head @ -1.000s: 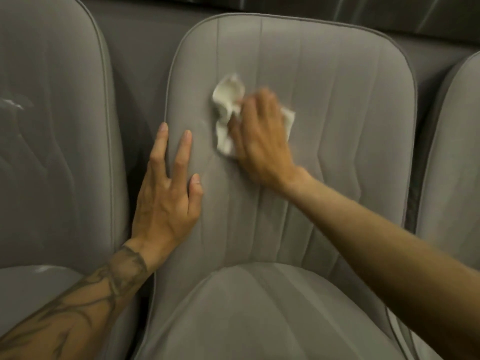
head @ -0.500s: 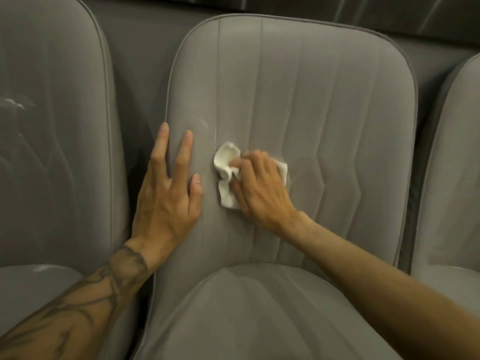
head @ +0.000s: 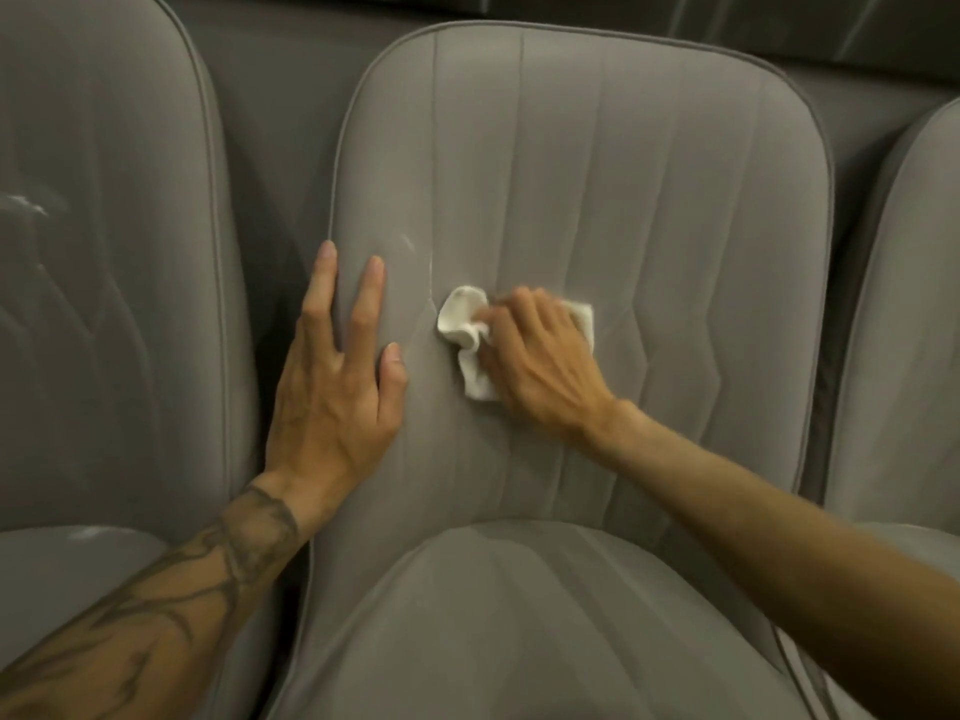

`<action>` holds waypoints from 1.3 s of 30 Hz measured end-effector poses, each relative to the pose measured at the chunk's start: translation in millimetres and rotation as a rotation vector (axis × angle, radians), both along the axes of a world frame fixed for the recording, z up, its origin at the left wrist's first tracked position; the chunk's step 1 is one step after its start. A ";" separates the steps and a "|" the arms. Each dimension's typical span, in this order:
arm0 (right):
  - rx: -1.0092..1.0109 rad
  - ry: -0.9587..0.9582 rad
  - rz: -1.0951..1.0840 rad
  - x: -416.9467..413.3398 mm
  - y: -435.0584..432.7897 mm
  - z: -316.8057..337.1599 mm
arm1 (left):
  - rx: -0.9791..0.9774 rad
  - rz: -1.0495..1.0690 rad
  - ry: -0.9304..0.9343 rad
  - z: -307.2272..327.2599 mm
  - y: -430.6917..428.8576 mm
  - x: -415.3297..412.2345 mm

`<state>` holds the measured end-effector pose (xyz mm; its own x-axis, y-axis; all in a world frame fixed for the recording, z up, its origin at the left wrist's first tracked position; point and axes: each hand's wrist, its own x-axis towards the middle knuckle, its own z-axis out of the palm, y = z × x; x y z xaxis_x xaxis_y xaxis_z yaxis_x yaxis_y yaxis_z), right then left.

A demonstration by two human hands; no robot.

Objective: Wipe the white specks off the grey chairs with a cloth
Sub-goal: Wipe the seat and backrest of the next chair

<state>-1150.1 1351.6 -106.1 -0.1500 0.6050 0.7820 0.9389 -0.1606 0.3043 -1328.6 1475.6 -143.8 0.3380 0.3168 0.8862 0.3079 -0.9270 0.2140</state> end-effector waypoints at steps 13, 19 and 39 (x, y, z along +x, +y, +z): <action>0.205 0.173 -0.084 2.9 7.2 2.1 | 0.016 -0.007 -0.017 1.9 2.0 1.1; -0.015 0.157 0.078 -29.3 -4.5 -97.0 | 0.024 -0.012 -0.020 2.5 0.8 1.4; 0.222 0.045 -0.002 -3.3 21.0 1.3 | 0.012 -0.023 -0.037 -0.9 1.2 2.7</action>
